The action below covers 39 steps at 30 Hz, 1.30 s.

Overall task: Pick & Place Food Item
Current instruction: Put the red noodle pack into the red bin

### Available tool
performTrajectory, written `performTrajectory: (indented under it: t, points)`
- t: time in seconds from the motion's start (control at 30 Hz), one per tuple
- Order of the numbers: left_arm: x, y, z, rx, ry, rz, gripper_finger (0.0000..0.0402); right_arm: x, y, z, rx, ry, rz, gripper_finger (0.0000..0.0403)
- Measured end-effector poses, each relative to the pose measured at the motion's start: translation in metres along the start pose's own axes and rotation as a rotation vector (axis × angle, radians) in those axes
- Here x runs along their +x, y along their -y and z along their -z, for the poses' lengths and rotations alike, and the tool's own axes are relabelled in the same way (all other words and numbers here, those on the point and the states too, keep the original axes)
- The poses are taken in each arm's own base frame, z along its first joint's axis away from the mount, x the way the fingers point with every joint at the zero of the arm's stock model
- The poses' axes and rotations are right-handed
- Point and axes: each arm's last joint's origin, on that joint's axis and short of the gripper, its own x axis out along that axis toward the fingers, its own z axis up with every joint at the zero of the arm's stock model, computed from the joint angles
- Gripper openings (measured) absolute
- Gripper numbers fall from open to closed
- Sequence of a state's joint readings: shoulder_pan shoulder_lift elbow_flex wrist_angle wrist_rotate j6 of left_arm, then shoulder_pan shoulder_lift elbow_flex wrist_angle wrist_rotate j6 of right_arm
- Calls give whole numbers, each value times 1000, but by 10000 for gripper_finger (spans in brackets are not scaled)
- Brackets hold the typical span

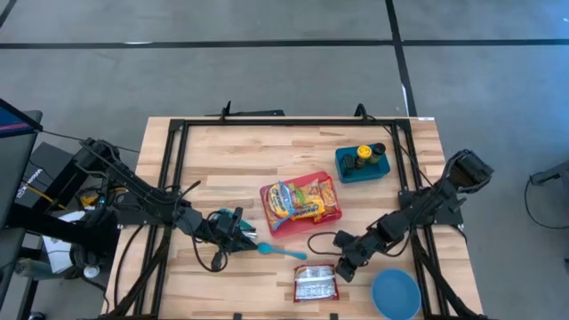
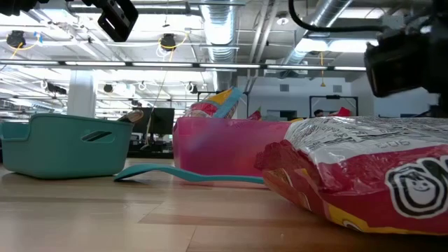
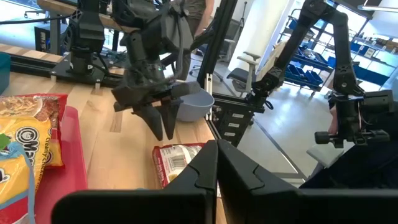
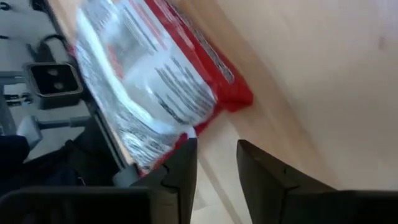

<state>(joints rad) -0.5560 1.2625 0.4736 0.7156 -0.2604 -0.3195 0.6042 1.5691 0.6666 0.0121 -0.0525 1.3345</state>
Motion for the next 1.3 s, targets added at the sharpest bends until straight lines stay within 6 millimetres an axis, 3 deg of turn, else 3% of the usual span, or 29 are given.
performTrajectory:
  t: [0.17, 0.47, 1.0, 1.3]
  points:
    - [0, 0, 0, 0, 0, 0, 0, 16, 3, 7, 9, -18, 8, 111]
    - [0, 0, 0, 0, 0, 0, 0, 43, 0, 9, -1, -99, -132, 109]
    - [0, 0, 0, 0, 0, 0, 0, 33, -7, 3, 9, -28, -172, 108]
    - [0, 0, 0, 0, 0, 0, 0, 34, -2, -5, 53, 79, -116, 108]
